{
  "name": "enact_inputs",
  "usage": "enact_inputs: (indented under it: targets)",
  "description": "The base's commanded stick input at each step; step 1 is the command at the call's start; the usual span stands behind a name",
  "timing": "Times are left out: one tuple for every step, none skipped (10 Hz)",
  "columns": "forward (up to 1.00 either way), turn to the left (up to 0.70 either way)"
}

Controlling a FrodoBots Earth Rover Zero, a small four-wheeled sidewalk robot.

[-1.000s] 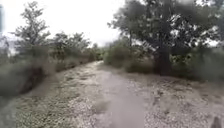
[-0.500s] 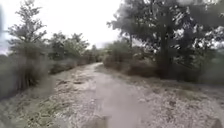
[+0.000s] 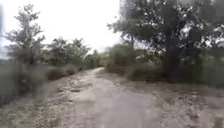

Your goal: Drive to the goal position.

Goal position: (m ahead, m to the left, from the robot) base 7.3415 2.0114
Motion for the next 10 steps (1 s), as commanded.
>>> enact_inputs:
  targets:
    - [0.68, 0.05]
    - [0.68, 0.34]
    - [0.68, 0.32]
    - [0.68, 0.18]
    - [0.68, 0.00]
    - [0.68, 0.00]
    - [0.68, 0.00]
    - [0.68, 0.00]
    - [0.68, 0.00]
    - [0.68, 0.00]
